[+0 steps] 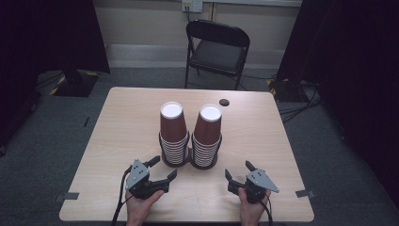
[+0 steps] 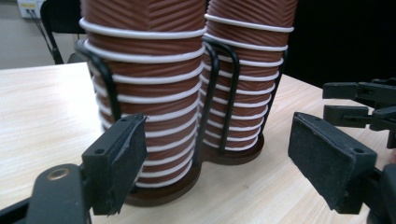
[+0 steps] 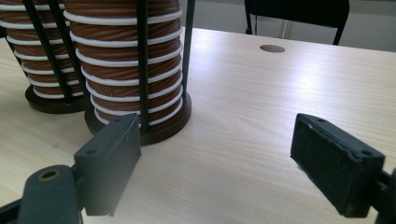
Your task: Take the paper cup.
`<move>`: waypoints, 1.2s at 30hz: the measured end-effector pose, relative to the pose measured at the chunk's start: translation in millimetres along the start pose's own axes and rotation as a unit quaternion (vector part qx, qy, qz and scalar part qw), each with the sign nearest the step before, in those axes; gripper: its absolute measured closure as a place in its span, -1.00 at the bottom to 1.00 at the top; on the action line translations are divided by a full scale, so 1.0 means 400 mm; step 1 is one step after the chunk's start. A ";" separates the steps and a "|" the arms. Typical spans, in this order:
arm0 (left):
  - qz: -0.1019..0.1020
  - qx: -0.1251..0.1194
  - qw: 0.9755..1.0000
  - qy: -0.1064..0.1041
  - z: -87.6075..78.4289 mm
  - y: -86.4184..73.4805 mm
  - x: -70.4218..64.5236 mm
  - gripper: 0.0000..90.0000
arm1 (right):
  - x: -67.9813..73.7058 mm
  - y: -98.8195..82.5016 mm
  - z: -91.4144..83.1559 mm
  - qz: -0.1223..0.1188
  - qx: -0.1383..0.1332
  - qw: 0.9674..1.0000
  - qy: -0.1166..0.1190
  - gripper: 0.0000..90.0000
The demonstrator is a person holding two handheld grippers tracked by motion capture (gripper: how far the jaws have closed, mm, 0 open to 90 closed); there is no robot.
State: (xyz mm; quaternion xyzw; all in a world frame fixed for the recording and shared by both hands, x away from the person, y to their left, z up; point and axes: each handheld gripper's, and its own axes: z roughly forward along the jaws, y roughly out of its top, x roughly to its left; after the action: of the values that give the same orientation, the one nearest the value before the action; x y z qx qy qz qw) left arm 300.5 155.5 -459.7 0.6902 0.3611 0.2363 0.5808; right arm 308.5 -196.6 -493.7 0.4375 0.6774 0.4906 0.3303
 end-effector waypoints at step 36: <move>0.058 0.002 0.997 -0.060 0.072 0.137 -0.071 -0.57 | -0.022 -0.008 -0.012 0.034 -0.043 0.998 0.034 -0.67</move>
State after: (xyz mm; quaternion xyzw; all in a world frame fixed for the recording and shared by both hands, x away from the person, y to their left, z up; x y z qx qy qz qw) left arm 316.5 111.8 -409.9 0.7241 0.2861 0.2268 0.5851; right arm 306.9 -207.0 -495.1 0.4285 0.6515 0.5446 0.3088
